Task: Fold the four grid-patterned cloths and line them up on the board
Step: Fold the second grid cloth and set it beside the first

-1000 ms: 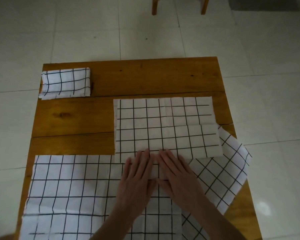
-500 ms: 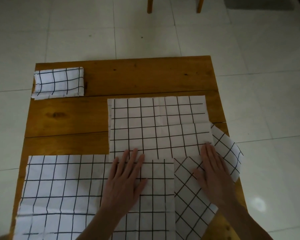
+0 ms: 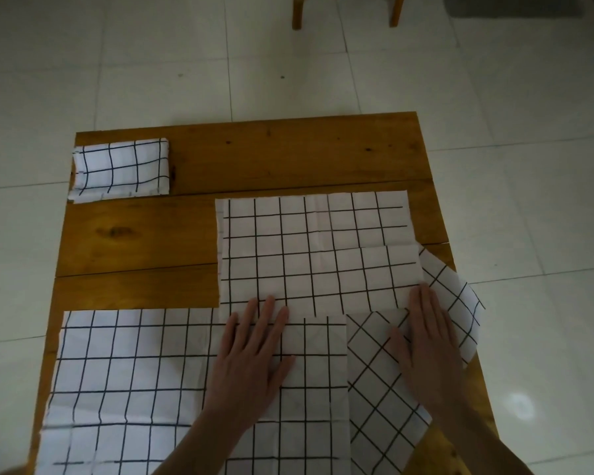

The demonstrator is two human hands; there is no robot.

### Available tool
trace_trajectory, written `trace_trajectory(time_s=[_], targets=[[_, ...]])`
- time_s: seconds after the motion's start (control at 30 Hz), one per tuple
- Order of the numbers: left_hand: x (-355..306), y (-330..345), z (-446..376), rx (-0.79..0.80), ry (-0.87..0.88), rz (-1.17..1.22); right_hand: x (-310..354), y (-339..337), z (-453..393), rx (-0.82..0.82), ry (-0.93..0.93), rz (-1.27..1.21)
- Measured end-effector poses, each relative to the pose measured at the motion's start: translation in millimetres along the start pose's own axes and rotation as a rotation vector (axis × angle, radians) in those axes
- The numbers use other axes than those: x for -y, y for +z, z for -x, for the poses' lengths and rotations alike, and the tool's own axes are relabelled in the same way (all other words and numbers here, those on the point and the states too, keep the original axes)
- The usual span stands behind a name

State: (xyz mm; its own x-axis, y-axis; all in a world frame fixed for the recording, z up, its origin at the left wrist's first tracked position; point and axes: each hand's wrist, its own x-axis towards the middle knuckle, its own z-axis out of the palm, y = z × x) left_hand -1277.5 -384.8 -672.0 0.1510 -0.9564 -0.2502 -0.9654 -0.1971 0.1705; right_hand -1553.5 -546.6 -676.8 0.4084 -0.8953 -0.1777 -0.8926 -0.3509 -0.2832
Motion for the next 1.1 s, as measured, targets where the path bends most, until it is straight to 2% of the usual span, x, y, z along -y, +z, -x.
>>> trace_trajectory(time_s=[0.13,0.23,0.3,0.43,0.57,0.7,0.77,0.97,1.1], targets=[[-7.8,-0.2,-0.9,-0.033,-0.022,0.01,8.2,-1.8,-0.7,-0.083,0.046,-0.057],[-18.3,-1.0,-8.7,-0.099,-0.032,0.034,18.6,-9.5,-8.5,-0.244,0.205,-0.117],[-28.1,-1.4,-16.9,-0.121,0.001,0.026,25.7,-15.7,-19.0,-0.284,0.294,-0.12],[-45.1,-1.2,-31.7,-0.076,0.059,0.047,38.5,-29.0,-39.3,-0.154,0.416,-0.078],[-51.8,0.9,-37.9,-0.035,0.037,0.046,46.6,-41.2,-51.8,-0.063,0.487,-0.125],[-54.3,3.0,-37.7,-0.026,0.015,0.038,42.2,-41.9,-59.3,0.042,0.591,-0.293],[-54.9,3.1,-37.7,-0.026,0.011,0.036,40.2,-39.8,-58.9,0.043,0.61,-0.408],[-55.5,0.5,-37.1,-0.037,0.009,0.058,50.1,-43.5,-49.5,-0.17,0.546,-0.853],[-51.3,-6.2,-35.0,-0.092,-0.002,0.083,65.6,-50.6,-42.8,-0.279,0.503,-0.948]])
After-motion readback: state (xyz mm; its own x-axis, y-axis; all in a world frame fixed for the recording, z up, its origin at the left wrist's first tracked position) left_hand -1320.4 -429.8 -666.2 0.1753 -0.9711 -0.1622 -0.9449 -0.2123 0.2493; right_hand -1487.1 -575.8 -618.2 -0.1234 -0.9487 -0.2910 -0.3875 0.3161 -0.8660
